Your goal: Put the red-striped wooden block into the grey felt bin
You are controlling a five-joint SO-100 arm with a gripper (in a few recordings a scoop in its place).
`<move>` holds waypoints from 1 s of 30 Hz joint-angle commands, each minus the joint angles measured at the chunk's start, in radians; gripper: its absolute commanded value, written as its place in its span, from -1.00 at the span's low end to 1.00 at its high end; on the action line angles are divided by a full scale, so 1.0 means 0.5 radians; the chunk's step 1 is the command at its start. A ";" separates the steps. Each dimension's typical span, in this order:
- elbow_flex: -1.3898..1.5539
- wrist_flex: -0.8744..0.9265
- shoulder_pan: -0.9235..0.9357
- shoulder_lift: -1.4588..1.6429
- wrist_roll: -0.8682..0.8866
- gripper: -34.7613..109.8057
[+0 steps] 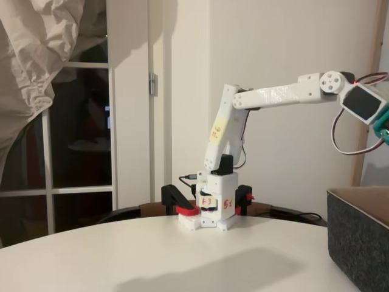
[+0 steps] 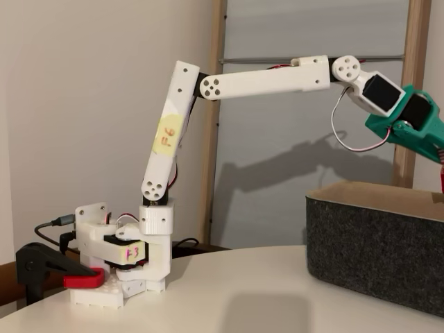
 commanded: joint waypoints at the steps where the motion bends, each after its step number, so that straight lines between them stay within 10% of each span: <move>1: -0.083 0.031 -0.031 0.043 0.040 -0.27; 30: 0.942 0.963 0.304 1.902 0.353 -0.26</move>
